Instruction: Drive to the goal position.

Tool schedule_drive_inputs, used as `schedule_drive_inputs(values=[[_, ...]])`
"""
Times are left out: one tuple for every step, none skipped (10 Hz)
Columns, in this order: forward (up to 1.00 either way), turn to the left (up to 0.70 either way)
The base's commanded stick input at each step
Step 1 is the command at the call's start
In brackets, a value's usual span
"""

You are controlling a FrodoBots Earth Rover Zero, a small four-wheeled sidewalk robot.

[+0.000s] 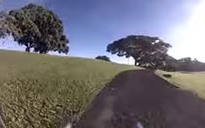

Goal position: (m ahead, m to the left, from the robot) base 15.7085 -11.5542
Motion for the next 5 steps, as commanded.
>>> schedule_drive_inputs(values=[[0.70,-0.14],[0.70,-0.14],[0.70,-0.14],[0.70,-0.14],[0.70,-0.14]])
